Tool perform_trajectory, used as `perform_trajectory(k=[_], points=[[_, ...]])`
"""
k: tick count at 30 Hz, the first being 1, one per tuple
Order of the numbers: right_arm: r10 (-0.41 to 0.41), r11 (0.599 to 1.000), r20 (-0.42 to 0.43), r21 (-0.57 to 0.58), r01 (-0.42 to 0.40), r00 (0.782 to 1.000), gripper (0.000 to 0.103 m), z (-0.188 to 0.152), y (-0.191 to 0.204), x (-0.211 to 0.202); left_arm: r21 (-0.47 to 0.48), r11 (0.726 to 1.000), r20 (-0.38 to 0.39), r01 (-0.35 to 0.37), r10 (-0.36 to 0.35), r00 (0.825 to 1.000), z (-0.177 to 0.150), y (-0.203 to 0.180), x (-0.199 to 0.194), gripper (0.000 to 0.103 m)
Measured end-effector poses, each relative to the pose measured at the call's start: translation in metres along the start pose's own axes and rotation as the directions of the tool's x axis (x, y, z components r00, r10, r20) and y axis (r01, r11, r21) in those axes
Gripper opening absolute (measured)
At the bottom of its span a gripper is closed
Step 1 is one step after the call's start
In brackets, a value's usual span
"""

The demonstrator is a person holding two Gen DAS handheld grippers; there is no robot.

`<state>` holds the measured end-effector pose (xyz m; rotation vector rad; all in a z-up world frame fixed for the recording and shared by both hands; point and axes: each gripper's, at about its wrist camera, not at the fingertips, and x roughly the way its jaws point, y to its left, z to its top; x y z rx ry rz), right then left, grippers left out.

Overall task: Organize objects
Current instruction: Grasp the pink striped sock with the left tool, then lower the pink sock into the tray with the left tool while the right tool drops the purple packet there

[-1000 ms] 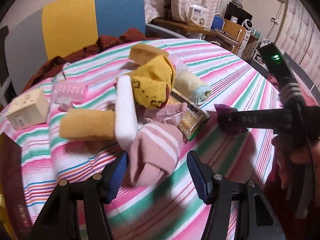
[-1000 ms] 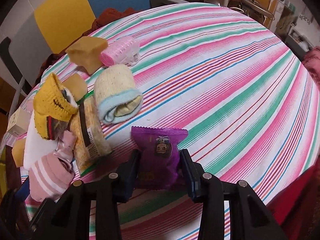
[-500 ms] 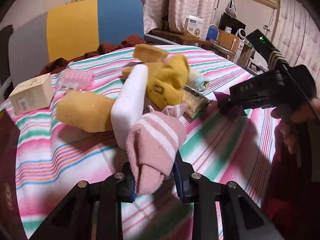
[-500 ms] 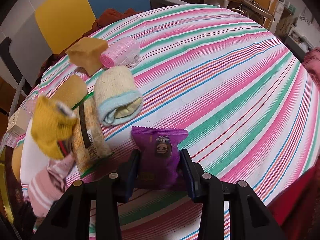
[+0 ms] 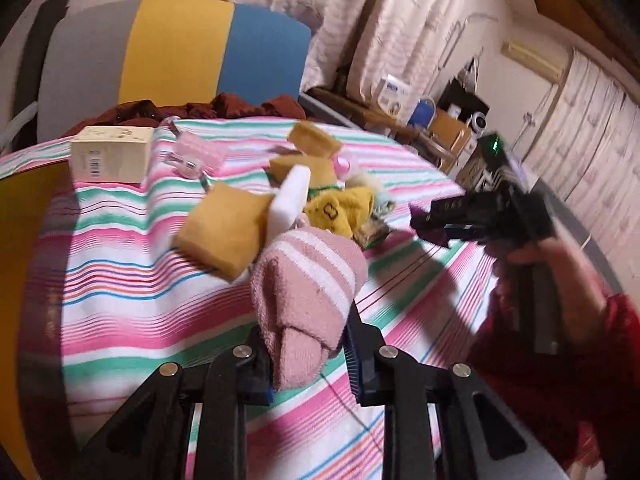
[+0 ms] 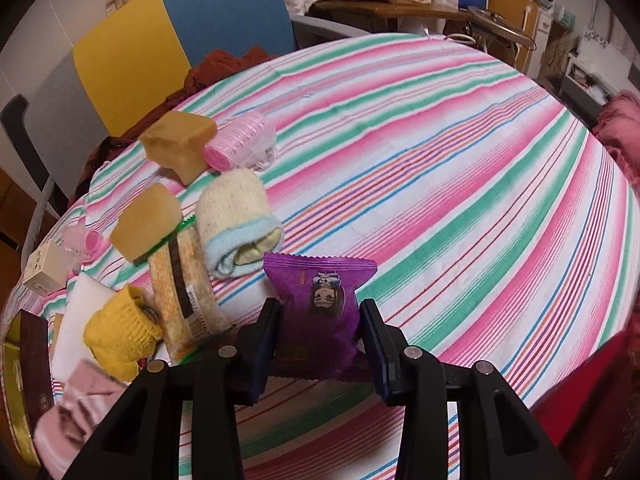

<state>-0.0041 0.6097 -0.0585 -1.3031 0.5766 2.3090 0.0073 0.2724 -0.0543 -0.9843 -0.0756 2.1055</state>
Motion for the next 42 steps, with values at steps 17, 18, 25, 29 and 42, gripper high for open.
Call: perform_trajectory(k=[17,18,25,29,42], points=[[-0.005,0.985,0.178,-0.171,0.035,0.984,0.041,-0.017,0.040,-0.044,-0.129,0.987,0.126,-0.091,0.107,0.986,-0.014,0.060,-0.096,0.025],[0.010,0.983,0.201,-0.180,0.027,0.980,0.041,-0.021,0.047,-0.052,-0.139,0.985,0.130,-0.105,0.123,0.984,-0.016,0.067,-0.103,0.025],[0.242,0.932,0.162,-0.315,-0.182,0.957,0.041,-0.075,0.138,-0.089,-0.234,0.951,0.114,-0.200,0.232,0.966,-0.028,0.117,-0.131,0.025],[0.387,0.839,0.079,-0.444,-0.315,0.919,0.041,-0.114,0.210,-0.108,-0.280,0.927,0.083,-0.251,0.284,0.955,-0.037,0.145,-0.141,0.025],[0.422,0.688,-0.140,-0.594,-0.417,0.896,0.041,-0.194,0.362,-0.090,-0.256,0.881,-0.022,-0.398,0.407,0.913,-0.054,0.185,-0.140,0.025]])
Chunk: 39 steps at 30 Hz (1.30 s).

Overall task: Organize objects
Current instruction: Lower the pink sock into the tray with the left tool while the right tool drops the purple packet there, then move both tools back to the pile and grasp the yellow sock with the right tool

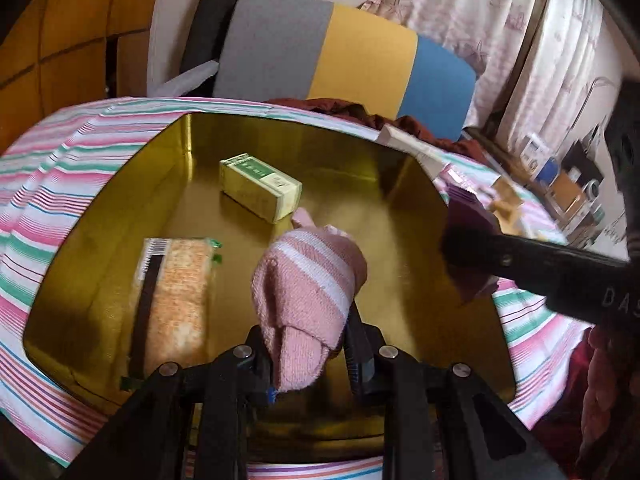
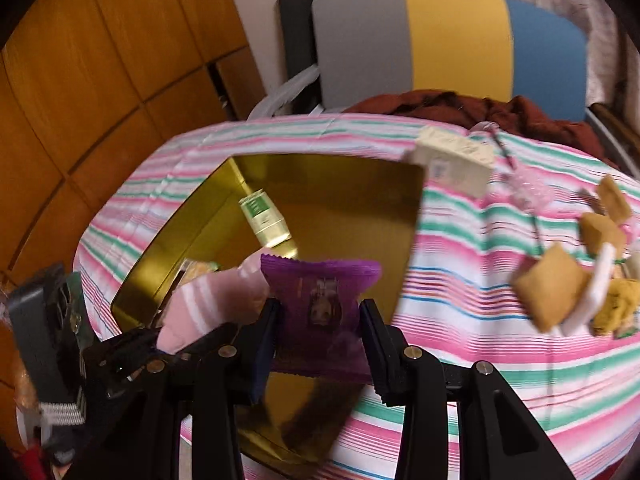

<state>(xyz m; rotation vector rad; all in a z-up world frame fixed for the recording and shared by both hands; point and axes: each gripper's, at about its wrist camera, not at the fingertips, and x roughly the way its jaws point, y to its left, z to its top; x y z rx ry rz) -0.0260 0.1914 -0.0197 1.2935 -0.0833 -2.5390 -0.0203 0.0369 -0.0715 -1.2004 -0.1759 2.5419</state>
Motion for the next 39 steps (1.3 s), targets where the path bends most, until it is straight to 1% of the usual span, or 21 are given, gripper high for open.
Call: perform_trajectory(k=[2,5,6,7,8,9,10,11,14,16,18,19,21,22,25,29,31,34,39], points=[[-0.013,1.000,-0.015,-0.015,0.013,1.000,0.041,0.000,0.007,0.012,0.015,1.000,-0.003,-0.013,0.013,1.000,0.000,0.001,0.003,0.025],[-0.034,0.999,-0.032,-0.028,0.033,0.999,0.043,0.002,0.011,0.019,0.019,0.998,-0.005,-0.065,0.065,0.998,0.001,0.006,0.005,0.031],[-0.037,0.999,-0.039,-0.027,0.036,0.999,0.043,0.002,0.012,0.022,0.018,0.995,-0.008,-0.093,0.093,0.996,0.002,0.007,0.006,0.038],[-0.037,0.999,-0.042,-0.021,0.036,0.998,0.045,0.001,0.011,0.023,0.014,0.993,-0.007,-0.119,0.119,0.993,0.002,0.009,0.005,0.042],[-0.030,0.999,-0.041,-0.011,0.030,0.999,0.049,0.001,0.011,0.022,0.004,0.992,0.000,-0.127,0.127,0.992,0.002,0.010,0.002,0.049],[-0.023,1.000,-0.034,-0.002,0.023,0.999,0.051,-0.001,0.010,0.019,-0.008,0.992,0.006,-0.125,0.125,0.992,0.002,0.012,0.000,0.051],[-0.019,1.000,-0.027,0.004,0.020,0.999,0.055,-0.002,0.008,0.016,-0.026,0.992,0.012,-0.120,0.121,0.993,0.002,0.014,-0.003,0.051],[-0.017,1.000,-0.017,0.011,0.017,1.000,0.057,-0.003,0.006,0.011,-0.044,0.992,0.017,-0.117,0.117,0.993,0.003,0.017,-0.005,0.052],[-0.009,1.000,0.011,0.026,0.009,1.000,0.057,-0.006,0.003,-0.001,-0.114,0.985,0.043,-0.131,0.136,0.990,0.006,0.025,-0.014,0.056],[-0.007,0.999,0.032,0.048,0.006,0.999,0.060,-0.008,-0.003,-0.009,-0.163,0.977,0.063,-0.134,0.145,0.987,0.009,0.032,-0.021,0.056],[-0.007,0.997,0.049,0.071,0.004,0.999,0.061,-0.010,-0.011,-0.018,-0.202,0.970,0.097,-0.139,0.161,0.982,0.010,0.036,-0.030,0.058],[-0.011,0.997,0.055,0.081,0.007,0.998,0.061,-0.011,-0.014,-0.022,-0.212,0.966,0.115,-0.146,0.173,0.978,0.011,0.036,-0.035,0.060],[-0.016,0.995,0.065,0.101,0.009,0.998,0.061,-0.014,-0.021,-0.028,-0.212,0.965,0.142,-0.154,0.186,0.972,0.013,0.035,-0.042,0.066],[-0.017,0.994,0.068,0.111,0.010,0.998,0.061,-0.015,-0.024,-0.031,-0.207,0.966,0.156,-0.153,0.187,0.970,0.013,0.033,-0.045,0.066],[-0.029,0.990,0.076,0.139,0.019,0.997,0.063,-0.018,-0.034,-0.038,-0.180,0.975,0.181,-0.131,0.164,0.970,0.015,0.022,-0.051,0.068],[-0.053,0.985,0.078,0.167,0.039,0.996,0.064,-0.020,-0.048,-0.044,-0.136,0.988,0.175,-0.070,0.093,0.980,0.016,0.005,-0.049,0.074],[-0.067,0.982,0.076,0.181,0.053,0.995,0.065,-0.023,-0.055,-0.047,-0.106,0.993,0.170,-0.047,0.064,0.983,0.015,-0.006,-0.049,0.074],[-0.091,0.978,0.071,0.192,0.076,0.993,0.065,-0.027,-0.067,-0.050,-0.054,0.998,0.181,-0.033,0.042,0.983,0.014,-0.022,-0.050,0.074],[-0.141,0.970,0.044,0.206,0.129,0.989,0.065,-0.036,-0.094,-0.056,0.015,1.000,0.198,0.013,-0.015,0.980,0.012,-0.044,-0.060,0.075]])
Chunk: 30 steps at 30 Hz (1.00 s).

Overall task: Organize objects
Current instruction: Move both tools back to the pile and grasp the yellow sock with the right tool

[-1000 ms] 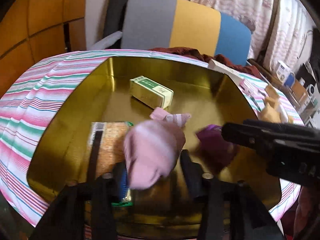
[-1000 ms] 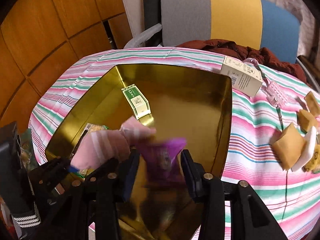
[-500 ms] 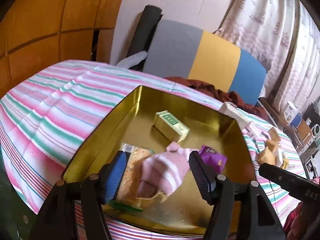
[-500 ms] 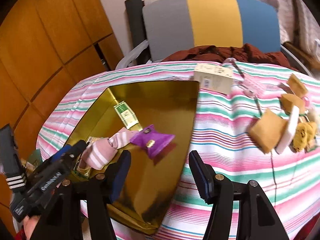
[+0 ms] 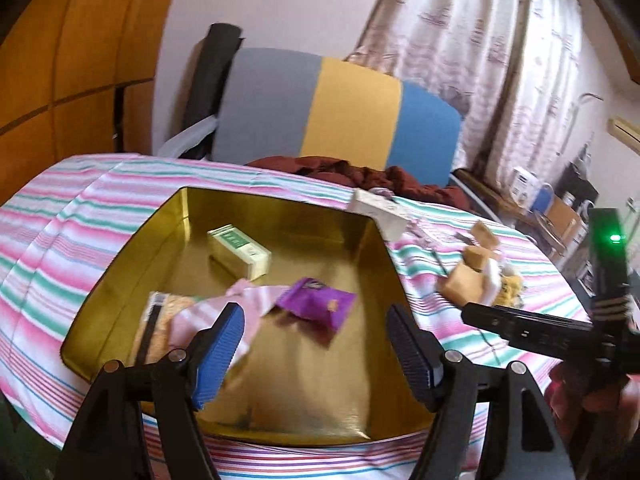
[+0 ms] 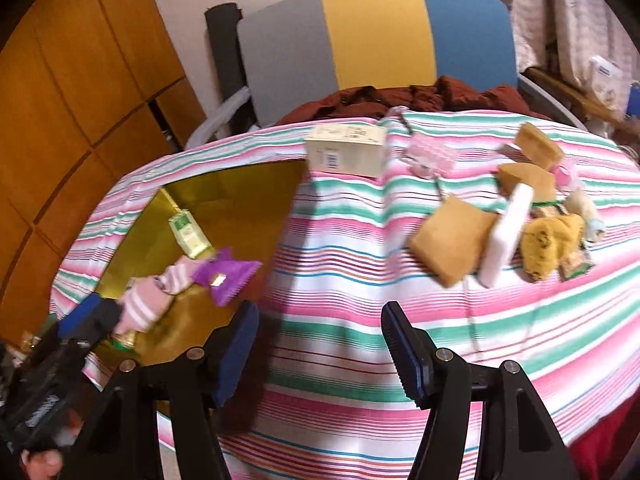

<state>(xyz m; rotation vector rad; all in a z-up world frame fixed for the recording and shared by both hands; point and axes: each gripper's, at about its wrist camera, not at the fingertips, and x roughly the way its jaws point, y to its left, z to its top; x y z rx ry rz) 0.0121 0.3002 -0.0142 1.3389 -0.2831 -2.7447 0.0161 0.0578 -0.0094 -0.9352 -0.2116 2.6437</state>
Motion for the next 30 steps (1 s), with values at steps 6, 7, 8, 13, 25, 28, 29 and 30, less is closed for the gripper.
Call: perform_trajectory(k=[6,7,8,13,25,28,29,30], points=[[-0.078,0.994,-0.030,0.073,0.081,0.996,0.065,-0.004,-0.055,-0.002,0.081,0.994,-0.014,0.067,-0.066,0.998,-0.007,-0.030,-0.003,0.075],[-0.088,0.992,-0.034,0.088,0.091,0.996,0.065,-0.004,-0.064,-0.002,0.088,0.993,-0.024,0.077,-0.075,0.997,-0.009,-0.034,-0.002,0.075],[-0.104,0.988,-0.039,0.112,0.108,0.994,0.065,-0.004,-0.078,-0.003,0.091,0.992,-0.032,0.083,-0.080,0.996,-0.010,-0.038,-0.001,0.075],[-0.157,0.969,-0.074,0.183,0.168,0.985,0.065,0.002,-0.130,0.005,0.109,0.985,-0.070,0.137,-0.130,0.989,-0.024,-0.060,-0.004,0.075],[-0.194,0.955,-0.048,0.221,0.200,0.980,0.065,0.043,-0.196,0.024,0.206,0.964,-0.128,0.168,-0.144,0.981,-0.039,-0.101,-0.001,0.075],[-0.182,0.953,-0.049,0.237,0.188,0.982,0.065,0.046,-0.201,0.030,0.211,0.963,-0.135,0.169,-0.143,0.981,-0.039,-0.104,0.000,0.075],[-0.178,0.953,-0.047,0.240,0.184,0.983,0.065,0.046,-0.203,0.032,0.212,0.963,-0.134,0.169,-0.142,0.981,-0.039,-0.104,0.000,0.075],[-0.181,0.953,-0.046,0.240,0.186,0.982,0.065,0.044,-0.204,0.032,0.214,0.962,-0.134,0.167,-0.140,0.981,-0.039,-0.105,0.001,0.075]])
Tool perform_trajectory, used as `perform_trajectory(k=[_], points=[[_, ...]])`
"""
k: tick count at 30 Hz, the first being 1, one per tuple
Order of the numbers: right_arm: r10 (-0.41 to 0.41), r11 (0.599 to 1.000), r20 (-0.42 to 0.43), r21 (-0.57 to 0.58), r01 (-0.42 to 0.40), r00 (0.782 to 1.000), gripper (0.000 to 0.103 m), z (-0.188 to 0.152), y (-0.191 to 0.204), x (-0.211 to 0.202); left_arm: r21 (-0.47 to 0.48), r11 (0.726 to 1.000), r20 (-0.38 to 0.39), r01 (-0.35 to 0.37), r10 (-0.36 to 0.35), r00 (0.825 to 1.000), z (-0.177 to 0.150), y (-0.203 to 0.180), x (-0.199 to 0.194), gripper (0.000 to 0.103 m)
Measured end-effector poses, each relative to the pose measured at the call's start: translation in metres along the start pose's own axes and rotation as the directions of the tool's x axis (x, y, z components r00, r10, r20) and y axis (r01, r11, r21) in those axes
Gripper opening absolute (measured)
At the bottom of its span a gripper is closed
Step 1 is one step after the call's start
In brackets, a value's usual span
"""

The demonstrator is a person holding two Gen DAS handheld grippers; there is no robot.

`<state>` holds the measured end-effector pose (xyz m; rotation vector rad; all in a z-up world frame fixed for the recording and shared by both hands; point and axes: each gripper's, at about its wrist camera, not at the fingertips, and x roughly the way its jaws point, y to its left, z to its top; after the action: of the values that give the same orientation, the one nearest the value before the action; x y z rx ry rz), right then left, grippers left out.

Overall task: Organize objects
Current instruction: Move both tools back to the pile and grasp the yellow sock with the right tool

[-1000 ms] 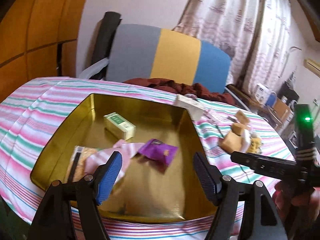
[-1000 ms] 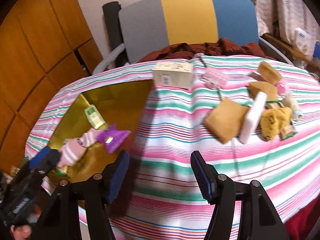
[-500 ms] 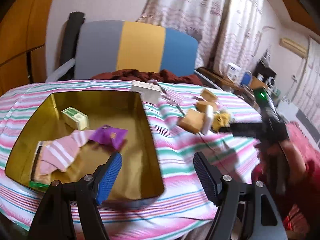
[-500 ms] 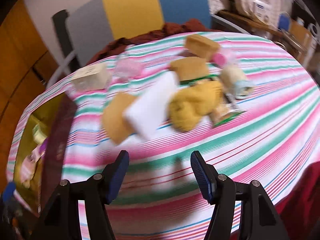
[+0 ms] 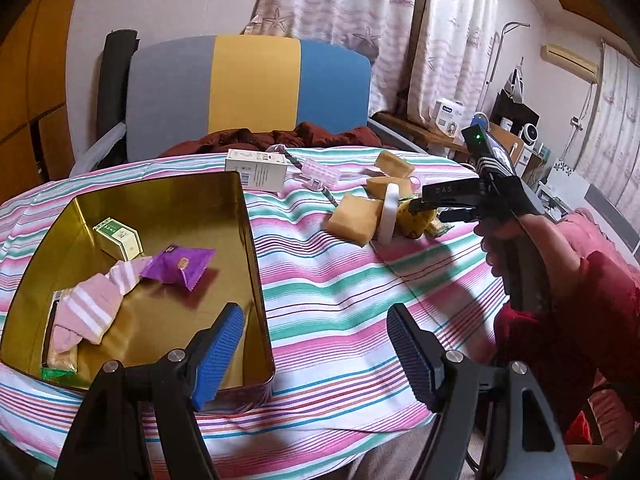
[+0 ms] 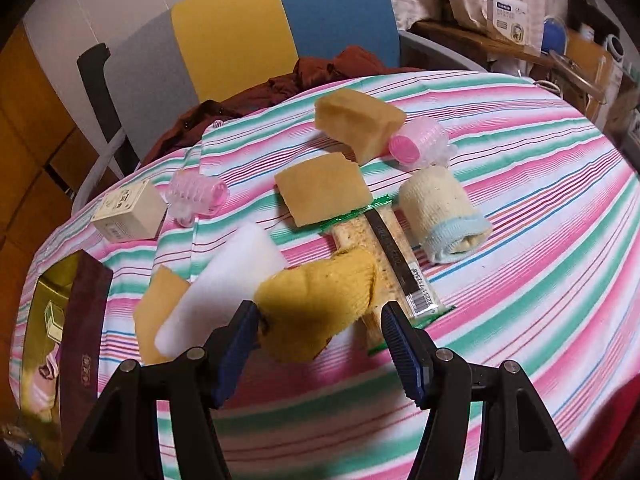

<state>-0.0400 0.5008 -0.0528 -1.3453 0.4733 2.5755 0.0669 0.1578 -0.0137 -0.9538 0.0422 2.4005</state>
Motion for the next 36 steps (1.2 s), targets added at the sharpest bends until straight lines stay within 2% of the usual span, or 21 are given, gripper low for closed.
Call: perform_trajectory(k=[8,14,15,17,20,23,28,36], points=[[-0.010,0.999,0.020,-0.047,0.011,1.000,0.065,0.004,0.009,0.003,0.013,1.000,-0.016,0.006,-0.006,1.000,0.014,-0.008,0.014,0.075],[0.017,0.999,-0.012,-0.032,-0.018,1.000,0.064,0.007,0.008,0.016,0.038,0.999,-0.009,0.013,-0.013,1.000,0.025,-0.020,0.023,0.075],[0.026,0.999,-0.023,-0.026,-0.027,0.999,0.062,0.007,0.007,0.019,0.042,0.999,-0.009,0.016,-0.015,1.000,0.026,-0.022,0.024,0.075],[0.035,0.999,-0.047,-0.020,-0.036,0.998,0.051,0.006,0.006,0.023,0.048,0.999,-0.013,0.025,-0.024,1.000,0.029,-0.025,0.028,0.075],[0.032,0.999,-0.052,-0.017,-0.033,0.998,0.043,0.005,0.006,0.024,0.058,0.998,-0.018,0.036,-0.035,0.999,0.034,-0.030,0.034,0.075],[0.034,0.999,-0.046,-0.014,-0.034,0.998,0.042,0.005,0.006,0.021,0.070,0.997,-0.026,0.045,-0.043,0.999,0.040,-0.035,0.043,0.075],[0.005,0.999,-0.031,0.039,-0.004,0.999,0.042,0.006,-0.005,0.011,0.097,0.993,-0.052,0.060,-0.055,0.997,0.052,-0.045,0.067,0.075],[0.011,0.984,0.011,0.177,-0.013,1.000,0.042,0.012,-0.039,-0.009,0.187,0.981,-0.091,0.043,-0.026,0.996,0.080,-0.076,0.127,0.075]])
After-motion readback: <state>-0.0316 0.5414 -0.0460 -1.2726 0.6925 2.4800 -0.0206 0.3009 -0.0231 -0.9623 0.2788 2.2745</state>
